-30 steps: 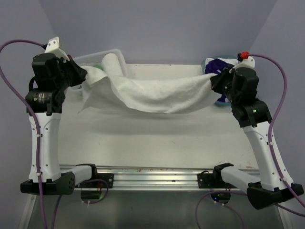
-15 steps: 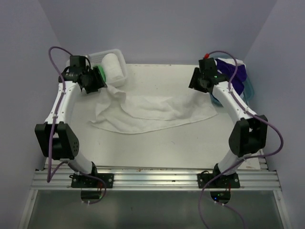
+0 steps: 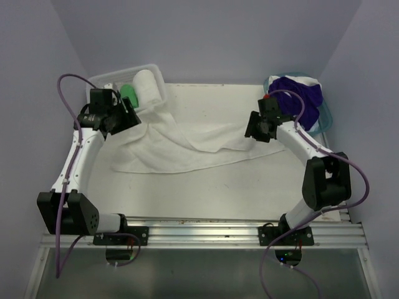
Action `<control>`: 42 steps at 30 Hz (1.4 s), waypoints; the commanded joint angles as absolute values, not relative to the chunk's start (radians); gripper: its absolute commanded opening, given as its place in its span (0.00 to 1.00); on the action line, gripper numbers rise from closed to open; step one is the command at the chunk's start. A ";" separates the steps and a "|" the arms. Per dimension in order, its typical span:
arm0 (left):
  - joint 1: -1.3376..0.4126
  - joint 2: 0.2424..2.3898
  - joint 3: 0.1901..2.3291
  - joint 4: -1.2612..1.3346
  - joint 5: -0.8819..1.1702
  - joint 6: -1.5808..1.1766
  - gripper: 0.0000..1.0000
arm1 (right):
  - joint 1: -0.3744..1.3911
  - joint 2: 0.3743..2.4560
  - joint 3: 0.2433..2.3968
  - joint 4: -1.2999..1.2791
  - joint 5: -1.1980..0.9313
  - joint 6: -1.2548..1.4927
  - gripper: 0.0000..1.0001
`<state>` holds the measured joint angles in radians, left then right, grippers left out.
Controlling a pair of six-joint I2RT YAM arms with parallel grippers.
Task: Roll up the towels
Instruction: Flatten the towel
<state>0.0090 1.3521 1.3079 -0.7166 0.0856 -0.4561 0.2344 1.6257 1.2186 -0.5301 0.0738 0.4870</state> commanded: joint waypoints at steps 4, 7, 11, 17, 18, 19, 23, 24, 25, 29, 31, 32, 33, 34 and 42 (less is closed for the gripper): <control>-0.141 1.422 1.247 -0.632 0.084 -0.529 0.70 | 0.232 1.643 1.180 -0.431 -0.034 0.515 0.55; -0.195 1.448 1.243 -0.623 0.072 -0.537 0.70 | 0.232 1.655 1.151 -0.417 -0.032 0.515 0.57; -0.218 1.471 1.200 -0.594 0.061 -0.538 0.70 | 0.232 1.667 1.114 -0.384 -0.081 0.540 0.57; -0.193 1.436 1.180 -0.690 -0.075 -0.558 0.71 | 0.233 1.629 1.095 -0.416 -0.005 0.514 0.56; -0.174 1.419 1.166 -0.699 -0.075 -0.566 0.70 | 0.233 1.611 1.088 -0.425 0.018 0.508 0.56; -0.123 1.401 1.149 -0.707 -0.075 -0.580 0.70 | 0.232 1.595 1.080 -0.428 0.035 0.502 0.56; 0.055 1.272 1.022 -0.777 -0.115 -0.635 0.70 | 0.230 1.531 1.048 -0.437 0.049 0.497 0.56; 0.083 1.250 1.000 -0.785 -0.123 -0.649 0.70 | 0.230 1.525 1.043 -0.433 0.045 0.500 0.56; 0.124 1.229 0.982 -0.790 -0.129 -0.667 0.70 | 0.232 1.520 1.039 -0.433 0.034 0.503 0.56; 0.201 1.181 0.884 -0.792 -0.117 -0.701 0.69 | 0.232 1.497 1.029 -0.426 0.005 0.514 0.56; 0.244 1.190 0.853 -0.776 -0.088 -0.698 0.69 | 0.232 1.483 1.029 -0.428 0.003 0.514 0.56; 0.253 1.209 0.827 -0.749 -0.056 -0.695 0.69 | 0.232 1.477 1.028 -0.428 0.005 0.511 0.56; 0.262 1.219 0.818 -0.733 -0.046 -0.693 0.68 | 0.230 1.473 1.026 -0.429 0.005 0.511 0.56; 0.264 1.232 0.810 -0.715 -0.037 -0.692 0.68 | 0.232 1.465 1.025 -0.433 0.003 0.509 0.56; 0.264 1.368 0.807 -0.571 -0.024 -0.678 0.66 | 0.232 1.468 1.022 -0.430 -0.021 0.502 0.56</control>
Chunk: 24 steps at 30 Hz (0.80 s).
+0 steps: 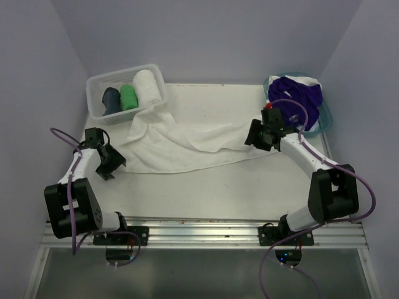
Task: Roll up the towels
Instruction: Flatten the towel
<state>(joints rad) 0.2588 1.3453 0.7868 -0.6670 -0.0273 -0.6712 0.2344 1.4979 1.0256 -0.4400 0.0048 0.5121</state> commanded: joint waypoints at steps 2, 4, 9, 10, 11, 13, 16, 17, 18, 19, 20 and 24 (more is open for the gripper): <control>0.264 1.394 0.813 -0.548 -0.052 -0.684 0.65 | 0.230 1.468 1.016 -0.428 -0.023 0.500 0.56; 0.264 1.431 0.818 -0.528 -0.060 -0.690 0.63 | 0.230 1.470 1.011 -0.423 -0.025 0.500 0.56; 0.264 1.506 0.811 -0.445 -0.078 -0.690 0.60 | 0.230 1.480 1.005 -0.420 -0.023 0.499 0.56; 0.264 1.543 0.816 -0.430 -0.078 -0.693 0.59 | 0.232 1.482 1.005 -0.417 -0.026 0.500 0.56; 0.265 1.560 0.828 -0.428 -0.087 -0.693 0.57 | 0.232 1.483 1.006 -0.417 -0.026 0.500 0.56; 0.264 1.594 0.836 -0.423 -0.094 -0.699 0.51 | 0.232 1.485 1.008 -0.423 -0.023 0.500 0.56; 0.264 1.608 0.845 -0.426 -0.113 -0.704 0.41 | 0.230 1.474 1.000 -0.428 -0.008 0.497 0.56; 0.265 1.612 0.847 -0.426 -0.118 -0.704 0.37 | 0.230 1.473 0.999 -0.429 -0.005 0.499 0.56; 0.264 1.612 0.847 -0.428 -0.121 -0.709 0.26 | 0.230 1.471 0.997 -0.431 -0.003 0.497 0.56; 0.264 1.618 0.850 -0.433 -0.121 -0.709 0.19 | 0.230 1.470 0.997 -0.433 -0.003 0.497 0.56; 0.264 1.618 0.851 -0.433 -0.115 -0.710 0.14 | 0.232 1.468 0.996 -0.434 -0.003 0.497 0.56; 0.264 1.620 0.864 -0.440 -0.106 -0.710 0.00 | 0.232 1.462 0.996 -0.445 -0.003 0.495 0.56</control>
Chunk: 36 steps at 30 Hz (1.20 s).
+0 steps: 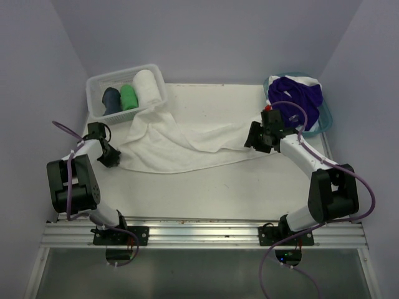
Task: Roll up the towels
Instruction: Flatten the towel
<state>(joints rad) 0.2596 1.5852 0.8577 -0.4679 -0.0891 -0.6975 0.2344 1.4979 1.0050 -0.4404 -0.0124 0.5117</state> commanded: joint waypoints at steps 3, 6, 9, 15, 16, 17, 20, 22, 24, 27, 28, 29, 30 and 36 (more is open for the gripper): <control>0.264 1.594 0.880 -0.466 -0.101 -0.712 0.00 | 0.232 1.453 0.993 -0.452 0.012 0.494 0.56; 0.265 1.511 0.891 -0.508 -0.123 -0.718 0.00 | 0.230 1.445 0.991 -0.457 0.025 0.494 0.56; 0.265 1.427 0.893 -0.554 -0.140 -0.718 0.00 | 0.232 1.440 0.989 -0.459 0.029 0.495 0.56; 0.264 1.335 0.786 -0.563 -0.106 -0.750 0.00 | 0.230 1.459 0.999 -0.454 0.021 0.495 0.56; 0.264 1.325 0.766 -0.537 -0.098 -0.750 0.00 | 0.230 1.460 0.999 -0.453 0.020 0.494 0.56; 0.264 1.328 0.737 -0.526 -0.077 -0.747 0.04 | 0.232 1.462 0.999 -0.453 0.017 0.494 0.56; 0.265 1.332 0.704 -0.482 -0.048 -0.749 0.43 | 0.230 1.465 1.002 -0.454 0.014 0.491 0.56; 0.265 1.312 0.677 -0.422 -0.034 -0.747 0.64 | 0.232 1.465 1.002 -0.456 0.012 0.491 0.56; 0.264 1.299 0.658 -0.384 -0.025 -0.753 0.65 | 0.232 1.457 1.000 -0.454 0.011 0.489 0.56; 0.264 1.272 0.606 -0.290 -0.034 -0.778 0.63 | 0.230 1.454 0.996 -0.451 0.008 0.491 0.56; 0.264 1.263 0.585 -0.249 -0.040 -0.782 0.63 | 0.230 1.454 0.996 -0.453 0.005 0.491 0.56; 0.265 1.262 0.578 -0.233 -0.047 -0.781 0.63 | 0.230 1.454 0.996 -0.453 0.003 0.489 0.56; 0.265 1.264 0.574 -0.221 -0.054 -0.781 0.63 | 0.232 1.451 0.994 -0.454 0.005 0.491 0.56; 0.265 1.273 0.581 -0.225 -0.126 -0.767 0.67 | 0.232 1.447 0.997 -0.453 0.005 0.489 0.56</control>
